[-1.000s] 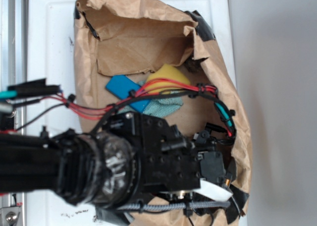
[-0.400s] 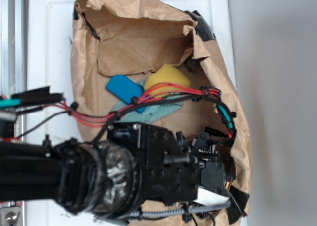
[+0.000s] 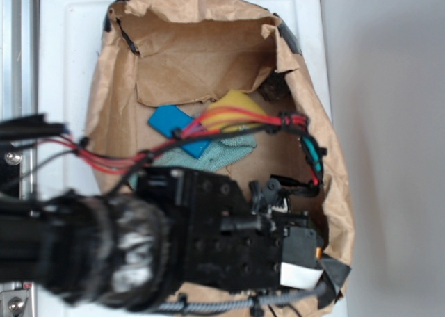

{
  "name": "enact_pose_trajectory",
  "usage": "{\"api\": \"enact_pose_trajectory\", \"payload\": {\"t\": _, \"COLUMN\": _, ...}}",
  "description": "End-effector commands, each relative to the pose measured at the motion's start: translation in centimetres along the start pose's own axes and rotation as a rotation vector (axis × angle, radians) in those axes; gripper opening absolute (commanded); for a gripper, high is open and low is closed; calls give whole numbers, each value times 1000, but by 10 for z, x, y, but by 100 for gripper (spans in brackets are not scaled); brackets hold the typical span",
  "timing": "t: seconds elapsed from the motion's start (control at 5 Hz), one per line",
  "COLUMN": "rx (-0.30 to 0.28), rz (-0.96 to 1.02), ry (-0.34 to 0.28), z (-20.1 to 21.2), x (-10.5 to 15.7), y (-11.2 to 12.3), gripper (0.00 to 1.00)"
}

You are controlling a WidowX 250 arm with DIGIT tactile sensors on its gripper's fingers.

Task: Grab the green animal.

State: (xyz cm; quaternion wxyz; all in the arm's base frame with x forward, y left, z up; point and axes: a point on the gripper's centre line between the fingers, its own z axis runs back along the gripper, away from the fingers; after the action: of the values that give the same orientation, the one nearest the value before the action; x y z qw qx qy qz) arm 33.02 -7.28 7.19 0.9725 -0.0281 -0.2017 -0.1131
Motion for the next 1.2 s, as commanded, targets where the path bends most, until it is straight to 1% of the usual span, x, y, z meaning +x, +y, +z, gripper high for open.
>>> {"api": "enact_pose_trajectory", "payload": {"t": 0.0, "rx": 121, "rz": 42, "ry": -71, "z": 71, "x": 14, "y": -1, "gripper": 0}}
{"api": "enact_pose_trajectory", "payload": {"t": 0.2, "rx": 138, "rz": 119, "ry": 12, "z": 91, "x": 14, "y": 3, "gripper": 0}}
{"api": "enact_pose_trajectory", "payload": {"t": 0.4, "rx": 120, "rz": 156, "ry": 100, "z": 110, "x": 11, "y": 7, "gripper": 0}}
{"api": "enact_pose_trajectory", "payload": {"t": 0.6, "rx": 57, "rz": 164, "ry": 134, "z": 120, "x": 9, "y": 15, "gripper": 0}}
{"api": "enact_pose_trajectory", "payload": {"t": 0.8, "rx": -10, "rz": 164, "ry": 123, "z": 143, "x": 4, "y": 28, "gripper": 0}}
{"api": "enact_pose_trajectory", "payload": {"t": 1.0, "rx": -7, "rz": 163, "ry": 127, "z": 150, "x": 1, "y": 37, "gripper": 0}}
